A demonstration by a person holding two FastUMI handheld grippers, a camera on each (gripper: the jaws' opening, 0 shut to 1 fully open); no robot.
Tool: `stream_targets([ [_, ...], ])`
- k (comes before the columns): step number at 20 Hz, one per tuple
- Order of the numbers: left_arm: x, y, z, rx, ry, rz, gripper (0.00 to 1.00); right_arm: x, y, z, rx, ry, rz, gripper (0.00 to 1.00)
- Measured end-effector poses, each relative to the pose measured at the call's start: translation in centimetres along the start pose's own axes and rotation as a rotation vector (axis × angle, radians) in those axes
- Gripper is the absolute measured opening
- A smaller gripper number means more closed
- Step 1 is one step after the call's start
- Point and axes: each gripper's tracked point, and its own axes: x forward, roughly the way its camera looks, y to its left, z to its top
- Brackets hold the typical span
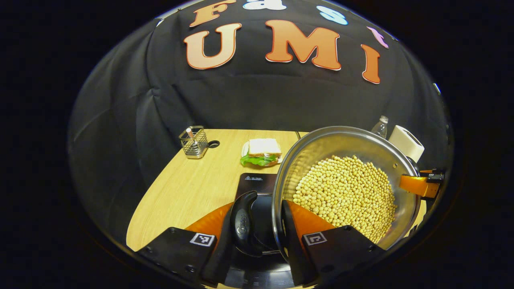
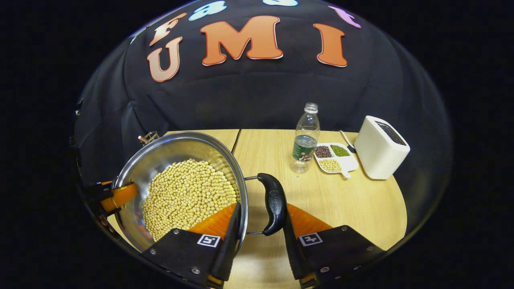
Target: First push the handle of the pot to place it horizontally, then grasp the pot with both hands and set it on the induction cooktop.
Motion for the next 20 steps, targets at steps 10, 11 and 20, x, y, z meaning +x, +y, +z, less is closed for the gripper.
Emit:
stream_targets([
  [10, 2.5, 4.0, 0.5, -0.01, 0.014, 0.043, 0.63, 0.3, -0.8, 1.0, -0.018, 0.018, 0.022, 0.52],
  [11, 2.8, 4.1, 0.4, -0.007, 0.018, 0.043, 0.66, 0.4, -0.9, 0.8, -0.019, 0.024, 0.022, 0.52],
  [20, 4.5, 4.5, -0.7, -0.023, 0.074, 0.042, 0.66, -0.2, -1.5, 1.3, 0.0, 0.089, 0.014, 0.57],
])
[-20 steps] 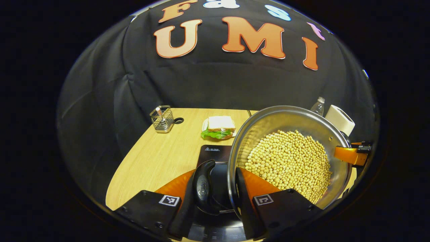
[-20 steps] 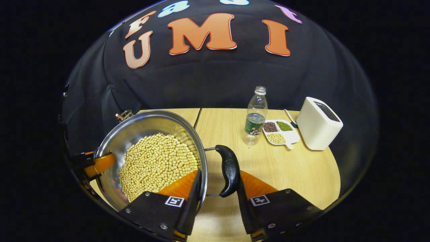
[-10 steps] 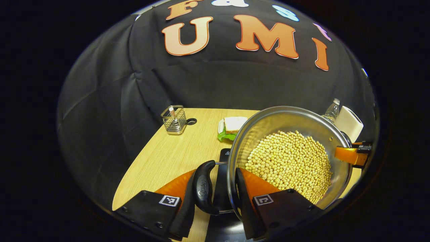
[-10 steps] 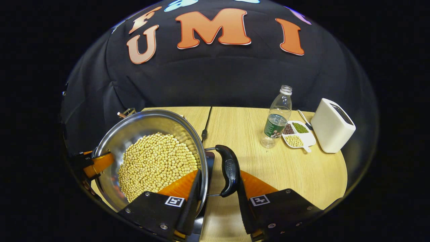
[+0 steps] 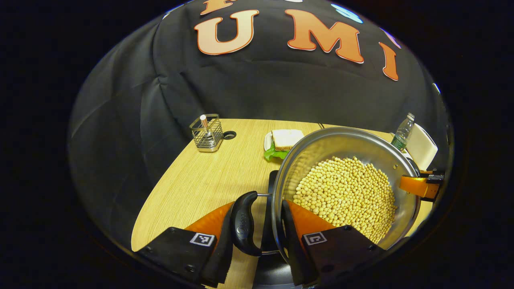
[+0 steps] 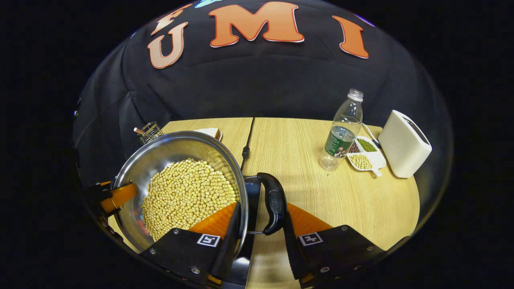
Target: First push the handle of the pot to place it horizontally, then grasp the pot with both hands and set it on the induction cooktop.
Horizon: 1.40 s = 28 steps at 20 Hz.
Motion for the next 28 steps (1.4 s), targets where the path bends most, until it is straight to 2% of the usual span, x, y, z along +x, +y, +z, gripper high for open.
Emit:
stream_targets([
  [1, -0.1, -0.1, 0.1, 0.0, 0.003, 0.002, 0.69, 0.1, 0.0, -0.2, 0.003, 0.009, 0.002, 0.57],
  [3, 0.0, 0.0, 0.3, -0.005, 0.017, -0.001, 0.69, 0.2, -0.3, 0.1, 0.008, 0.02, -0.002, 0.57],
  [4, 0.1, 0.0, 0.3, -0.005, 0.031, -0.002, 0.66, 0.1, -0.3, 0.2, 0.005, 0.025, -0.007, 0.57],
  [5, 0.4, 0.0, 0.6, -0.002, 0.035, 0.001, 0.66, 0.1, -0.2, 0.3, -0.001, 0.03, -0.011, 0.52],
  [6, 0.6, 0.1, 0.9, 0.0, 0.04, 0.011, 0.67, 0.3, -0.1, 0.3, -0.006, 0.036, -0.011, 0.57],
  [7, 1.0, 0.1, 1.1, 0.008, 0.049, 0.021, 0.69, 0.4, 0.1, 0.4, -0.008, 0.043, -0.005, 0.52],
  [8, 0.9, -0.1, 1.2, 0.014, 0.045, 0.031, 0.69, 0.3, -0.1, 0.7, -0.012, 0.042, 0.001, 0.57],
  [9, 1.1, -0.2, 1.0, 0.021, 0.049, 0.039, 0.76, 0.7, -0.2, 0.8, -0.019, 0.04, 0.011, 0.58],
  [13, 0.0, 0.2, 1.2, 0.017, 0.039, 0.074, 0.8, -0.2, -0.2, 0.9, -0.026, 0.029, 0.035, 0.66],
  [16, -2.3, 1.1, 3.1, 0.013, -0.031, 0.129, 0.79, -2.6, -0.9, 2.4, -0.064, -0.055, 0.03, 0.7],
  [18, -4.3, 1.4, 4.6, 0.002, -0.091, 0.152, 0.86, -4.8, -1.3, 3.9, -0.055, -0.115, 0.04, 0.73],
  [19, -5.3, 1.1, 5.4, -0.007, -0.124, 0.158, 0.79, -6.1, -1.3, 4.6, -0.042, -0.143, 0.054, 0.74],
  [20, -6.6, 0.9, 6.2, -0.017, -0.155, 0.155, 0.86, -7.4, -1.3, 5.4, -0.033, -0.176, 0.072, 0.74],
  [25, -14.8, -1.4, 11.8, -0.025, -0.376, 0.113, 0.86, -17.0, -3.3, 9.3, -0.009, -0.423, 0.103, 0.73],
  [26, -16.9, -2.0, 13.0, -0.031, -0.425, 0.107, 0.93, -19.3, -4.3, 10.1, -0.008, -0.475, 0.099, 0.73],
  [28, -20.9, -4.0, 14.9, -0.041, -0.511, 0.08, 0.9, -23.7, -5.6, 11.5, -0.013, -0.568, 0.094, 0.73],
])
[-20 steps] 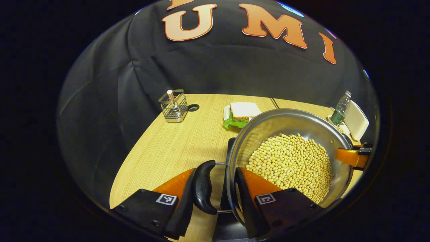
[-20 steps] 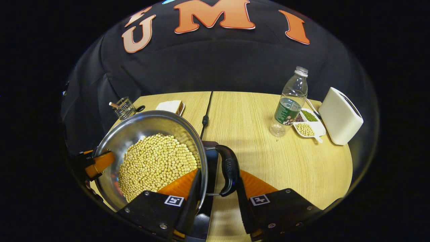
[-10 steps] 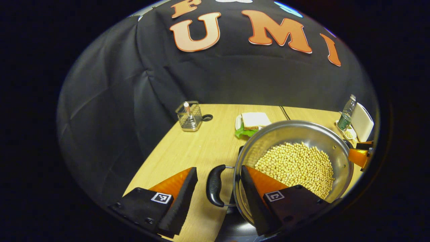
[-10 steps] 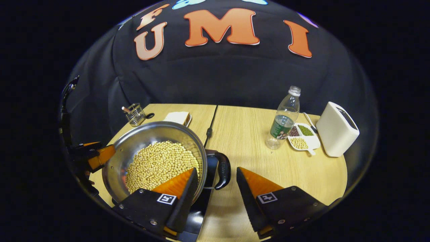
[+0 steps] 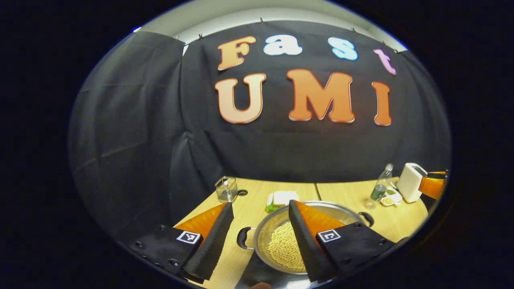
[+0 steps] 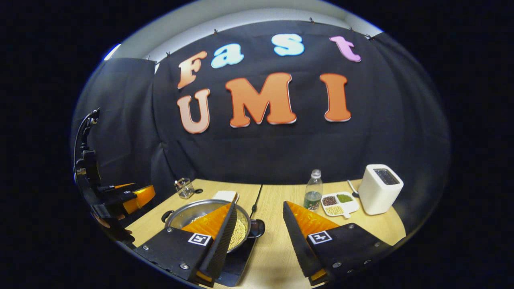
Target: First push the handle of the pot to place it horizontally, then grasp the pot with both hands and set it on the induction cooktop.
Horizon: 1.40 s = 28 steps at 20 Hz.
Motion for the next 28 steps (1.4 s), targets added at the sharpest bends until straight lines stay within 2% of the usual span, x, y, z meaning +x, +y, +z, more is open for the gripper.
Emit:
stream_targets([
  [1, -1.4, -0.7, 1.3, -0.007, -0.03, -0.011, 0.87, -1.4, -0.3, 1.2, -0.008, -0.035, 0.0, 0.74],
  [4, -4.5, -2.5, 4.6, -0.034, -0.115, -0.046, 0.94, -4.4, -1.8, 4.1, -0.029, -0.118, -0.012, 0.75],
  [6, -6.9, -4.1, 7.3, -0.052, -0.161, -0.081, 0.94, -7.9, -3.2, 6.5, -0.054, -0.17, -0.02, 0.75],
  [7, -8.0, -5.0, 8.4, -0.057, -0.173, -0.102, 0.9, -9.4, -3.9, 7.4, -0.064, -0.194, -0.031, 0.76],
  [8, -9.1, -5.6, 8.9, -0.06, -0.189, -0.113, 0.94, -10.6, -4.6, 8.2, -0.072, -0.22, -0.043, 0.76],
  [12, -13.8, -7.0, 11.7, -0.053, -0.269, -0.126, 0.93, -15.3, -7.3, 10.4, -0.117, -0.314, -0.088, 0.78],
  [15, -17.2, -7.8, 12.7, -0.031, -0.314, -0.144, 0.9, -18.3, -7.6, 11.1, -0.135, -0.36, -0.087, 0.81],
  [16, -18.3, -7.9, 13.2, -0.024, -0.333, -0.147, 0.94, -19.2, -7.7, 11.4, -0.141, -0.375, -0.082, 0.77],
  [18, -20.3, -7.9, 14.0, -0.026, -0.361, -0.15, 0.93, -20.8, -7.7, 12.2, -0.158, -0.408, -0.081, 0.77],
  [19, -21.1, -7.8, 14.5, -0.035, -0.373, -0.152, 0.93, -21.3, -7.7, 12.7, -0.167, -0.423, -0.085, 0.82],
  [20, -21.8, -7.6, 14.8, -0.042, -0.387, -0.144, 0.9, -22.0, -7.7, 13.1, -0.177, -0.435, -0.086, 0.82],
  [23, -22.7, -6.5, 15.2, -0.032, -0.418, -0.102, 0.94, -23.4, -6.8, 13.9, -0.216, -0.476, -0.067, 0.84],
  [25, -23.3, -6.7, 15.7, -0.051, -0.432, -0.105, 0.94, -24.2, -6.3, 14.3, -0.233, -0.492, -0.068, 0.86],
  [26, -23.6, -6.5, 15.9, -0.058, -0.439, -0.106, 0.91, -24.6, -6.2, 14.3, -0.238, -0.497, -0.068, 0.88],
  [27, -23.7, -6.4, 16.1, -0.06, -0.445, -0.106, 0.93, -24.7, -5.9, 14.4, -0.244, -0.499, -0.065, 0.92],
  [28, -24.2, -6.2, 16.2, -0.055, -0.451, -0.107, 0.94, -24.7, -5.9, 14.3, -0.248, -0.498, -0.064, 0.92],
])
